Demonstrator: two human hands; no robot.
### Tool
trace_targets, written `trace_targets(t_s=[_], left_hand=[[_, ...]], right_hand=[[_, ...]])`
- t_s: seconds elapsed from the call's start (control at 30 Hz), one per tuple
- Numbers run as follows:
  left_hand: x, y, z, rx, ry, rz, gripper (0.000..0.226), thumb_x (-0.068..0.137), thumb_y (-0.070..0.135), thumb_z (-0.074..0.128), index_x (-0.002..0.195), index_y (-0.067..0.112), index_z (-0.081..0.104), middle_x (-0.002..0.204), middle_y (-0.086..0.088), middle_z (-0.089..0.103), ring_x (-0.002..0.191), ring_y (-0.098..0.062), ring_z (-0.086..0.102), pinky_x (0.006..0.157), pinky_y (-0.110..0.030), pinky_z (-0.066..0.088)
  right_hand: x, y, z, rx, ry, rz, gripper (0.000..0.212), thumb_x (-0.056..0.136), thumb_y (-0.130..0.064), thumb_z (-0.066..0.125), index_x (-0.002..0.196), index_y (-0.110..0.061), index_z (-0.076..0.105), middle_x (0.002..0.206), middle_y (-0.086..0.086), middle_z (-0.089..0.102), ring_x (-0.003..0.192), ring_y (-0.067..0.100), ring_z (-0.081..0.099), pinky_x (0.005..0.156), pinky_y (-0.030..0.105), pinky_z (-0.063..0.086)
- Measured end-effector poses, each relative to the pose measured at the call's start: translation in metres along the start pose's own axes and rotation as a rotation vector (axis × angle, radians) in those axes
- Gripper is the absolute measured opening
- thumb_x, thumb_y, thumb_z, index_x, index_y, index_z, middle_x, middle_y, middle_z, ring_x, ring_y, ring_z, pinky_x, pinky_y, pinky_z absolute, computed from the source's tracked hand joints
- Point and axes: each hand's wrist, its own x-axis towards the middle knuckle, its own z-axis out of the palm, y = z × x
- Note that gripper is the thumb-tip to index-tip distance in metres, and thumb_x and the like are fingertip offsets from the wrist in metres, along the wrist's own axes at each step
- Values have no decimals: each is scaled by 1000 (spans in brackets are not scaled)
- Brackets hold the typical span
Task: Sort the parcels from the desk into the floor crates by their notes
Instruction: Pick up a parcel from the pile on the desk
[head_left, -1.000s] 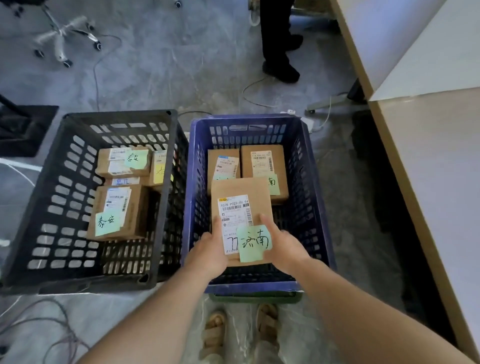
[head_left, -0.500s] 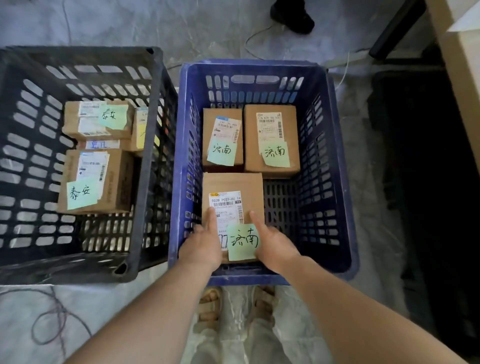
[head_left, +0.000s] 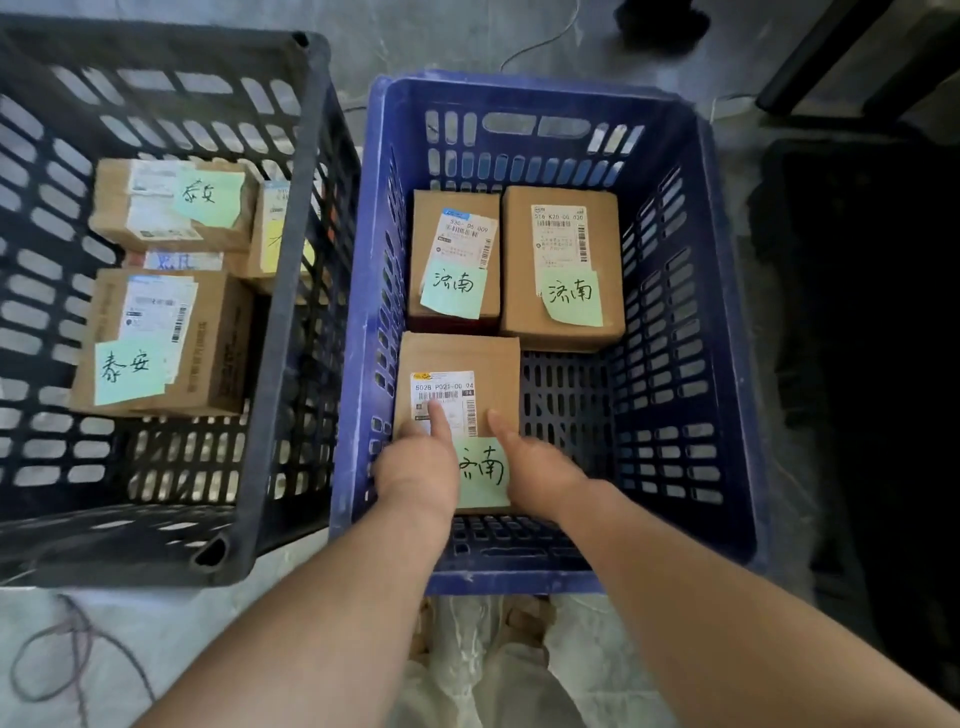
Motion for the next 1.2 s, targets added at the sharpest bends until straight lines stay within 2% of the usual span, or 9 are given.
trace_targets(t_s=[0.1,0.2,0.27,0.43,0.53,0.83,1.1,1.2], left_hand=[[-2,-4,-4,-53,-7,30,79,94,2,41,154,10,-11,149,-25,21,123,-35,48,91,-42,49],[-14,-8,-10,-158,11,89,77,94,5,43,155,15,-4,152,-20,21,133,-36,36,102,-45,42],[-26,-14,-21,-235,45,149,77,95,13,48,155,18,0,155,-15,18,137,-33,31,106,-44,38],[-69,-34,-63,-187,185,245,75,98,37,48,156,20,3,163,-11,-1,149,-28,6,121,-43,11],[-99,-40,-86,-145,247,263,74,99,47,40,156,20,1,162,-11,-8,150,-28,-3,121,-46,3],[-187,-36,-136,-47,374,355,74,98,61,26,156,24,-2,162,-9,-12,149,-28,-13,119,-52,-5],[-243,7,-162,76,507,547,72,98,62,19,155,26,-6,162,-9,-13,149,-29,-13,118,-53,-8],[-262,30,-166,112,554,638,73,97,63,19,155,26,-6,162,-8,-13,149,-28,-13,118,-53,-7]], right_hand=[[-1,0,-4,-66,-32,8,85,95,-9,46,153,-31,-11,126,15,55,100,27,58,87,38,51],[-17,-1,-16,-72,21,50,75,95,-9,47,154,-31,6,131,17,46,112,33,55,89,42,51],[-36,-2,-30,-81,88,66,72,94,-10,49,154,-28,12,138,15,39,120,33,50,90,43,51],[-102,-6,-66,-146,237,105,76,95,-19,53,155,-25,6,150,9,28,135,29,31,97,43,47],[-144,-10,-82,-140,356,113,74,95,-27,54,155,-23,11,152,7,27,138,27,28,104,41,40],[-260,-28,-107,-155,658,178,73,93,-51,53,152,-24,20,158,7,23,144,27,21,116,43,21],[-353,-13,-95,-102,794,376,72,93,-52,52,152,-27,21,159,8,20,146,29,17,118,47,13],[-387,-1,-86,-73,812,455,71,93,-51,52,152,-26,22,158,8,22,145,29,19,117,46,15]])
